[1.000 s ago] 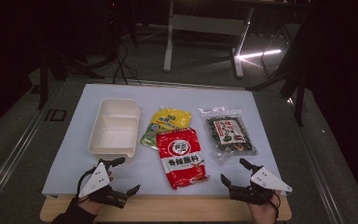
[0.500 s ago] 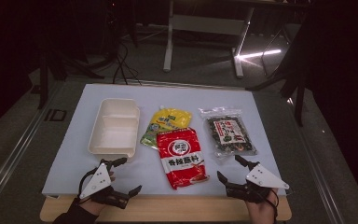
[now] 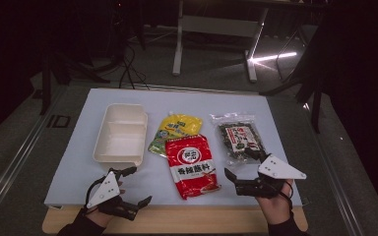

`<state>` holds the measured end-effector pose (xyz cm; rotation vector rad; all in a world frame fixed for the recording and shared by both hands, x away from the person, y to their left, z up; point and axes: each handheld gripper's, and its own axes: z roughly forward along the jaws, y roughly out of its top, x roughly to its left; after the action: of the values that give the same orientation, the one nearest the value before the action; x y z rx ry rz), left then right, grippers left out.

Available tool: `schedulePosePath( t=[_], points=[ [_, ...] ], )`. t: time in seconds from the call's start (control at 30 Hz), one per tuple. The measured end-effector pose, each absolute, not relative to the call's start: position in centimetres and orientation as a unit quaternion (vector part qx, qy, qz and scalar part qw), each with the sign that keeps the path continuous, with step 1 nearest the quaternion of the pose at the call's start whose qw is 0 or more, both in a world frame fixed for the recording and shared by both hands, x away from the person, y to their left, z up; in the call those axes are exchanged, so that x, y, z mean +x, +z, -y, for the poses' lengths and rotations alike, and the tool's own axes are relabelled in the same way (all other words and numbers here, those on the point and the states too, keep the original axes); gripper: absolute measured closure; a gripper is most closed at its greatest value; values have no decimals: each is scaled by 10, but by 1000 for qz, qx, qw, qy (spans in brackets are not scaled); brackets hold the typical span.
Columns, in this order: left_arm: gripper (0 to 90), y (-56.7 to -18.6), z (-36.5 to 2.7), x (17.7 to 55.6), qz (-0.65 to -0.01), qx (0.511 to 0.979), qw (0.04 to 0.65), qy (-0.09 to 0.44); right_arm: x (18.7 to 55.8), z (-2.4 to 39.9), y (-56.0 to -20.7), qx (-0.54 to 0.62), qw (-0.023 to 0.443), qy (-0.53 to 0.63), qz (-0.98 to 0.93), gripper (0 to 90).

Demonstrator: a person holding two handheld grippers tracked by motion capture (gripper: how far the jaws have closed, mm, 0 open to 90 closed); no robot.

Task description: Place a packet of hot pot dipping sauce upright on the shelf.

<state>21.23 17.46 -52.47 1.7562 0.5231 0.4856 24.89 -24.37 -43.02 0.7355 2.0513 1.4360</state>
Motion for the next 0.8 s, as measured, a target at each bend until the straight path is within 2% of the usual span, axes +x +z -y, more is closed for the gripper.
schedulePosePath(
  t=[0.3,0.37,0.5,0.8],
  points=[
    [8,-525,-174,211,-223,755,582,205,280,230,-420,251,254,508,-784,101],
    [7,-525,-174,212,-224,755,582,204,291,227,-419,252,255,505,-785,146],
    [8,-525,-173,211,-221,754,585,202,301,222,-418,251,254,498,-790,156],
    [7,-526,-174,211,-222,756,583,200,338,208,-427,263,215,482,-808,159]
  ],
)
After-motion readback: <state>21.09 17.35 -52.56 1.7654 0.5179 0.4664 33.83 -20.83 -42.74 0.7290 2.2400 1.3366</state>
